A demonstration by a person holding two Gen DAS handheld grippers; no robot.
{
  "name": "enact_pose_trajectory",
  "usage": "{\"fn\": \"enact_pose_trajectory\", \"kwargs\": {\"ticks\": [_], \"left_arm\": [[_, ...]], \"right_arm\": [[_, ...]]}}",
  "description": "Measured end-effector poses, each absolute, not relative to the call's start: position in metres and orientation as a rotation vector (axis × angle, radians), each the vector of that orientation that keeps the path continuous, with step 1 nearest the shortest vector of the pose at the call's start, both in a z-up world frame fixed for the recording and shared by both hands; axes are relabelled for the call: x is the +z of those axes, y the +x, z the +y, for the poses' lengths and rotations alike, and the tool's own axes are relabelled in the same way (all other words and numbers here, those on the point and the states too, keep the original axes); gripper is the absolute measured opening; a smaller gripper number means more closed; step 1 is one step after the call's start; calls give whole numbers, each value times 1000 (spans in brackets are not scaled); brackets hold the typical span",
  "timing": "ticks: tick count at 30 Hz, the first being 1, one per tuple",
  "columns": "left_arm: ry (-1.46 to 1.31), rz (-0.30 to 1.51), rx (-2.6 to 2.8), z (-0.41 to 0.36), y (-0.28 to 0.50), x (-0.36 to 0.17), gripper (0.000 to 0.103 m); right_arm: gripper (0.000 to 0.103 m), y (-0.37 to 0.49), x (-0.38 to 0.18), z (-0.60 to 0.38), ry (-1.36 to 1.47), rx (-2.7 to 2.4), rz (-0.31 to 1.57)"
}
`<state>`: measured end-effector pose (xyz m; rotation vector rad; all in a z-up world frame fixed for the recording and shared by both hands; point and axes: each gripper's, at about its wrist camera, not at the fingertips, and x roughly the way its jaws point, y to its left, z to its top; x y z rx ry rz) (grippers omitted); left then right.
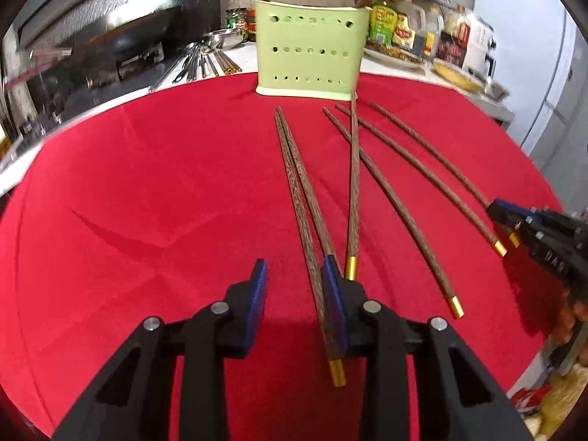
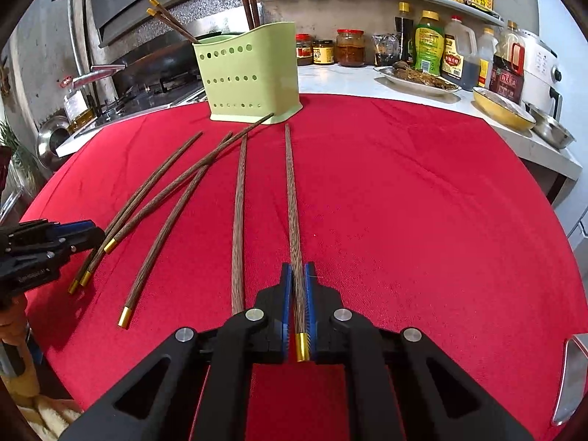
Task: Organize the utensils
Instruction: 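Close the right gripper on a chopstick while the left gripper closes on another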
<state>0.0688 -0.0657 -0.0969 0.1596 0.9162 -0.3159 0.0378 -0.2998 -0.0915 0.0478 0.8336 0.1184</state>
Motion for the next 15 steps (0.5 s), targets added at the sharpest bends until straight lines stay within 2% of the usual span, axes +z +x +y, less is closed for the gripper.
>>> {"fn": "enact_pose_trajectory", "kwargs": {"ticks": [4,8,15], "left_arm": [[232,907,-331,-74,61,-97,26],[321,883,-292,-81,55,-98,8],[233,888,-128,-40,67,-98,7]], "right_arm": [[8,38,-91,-297,33,114,832],[7,37,-91,-291,9,115,828],[7,29,-92,-296,41,58,821]]}}
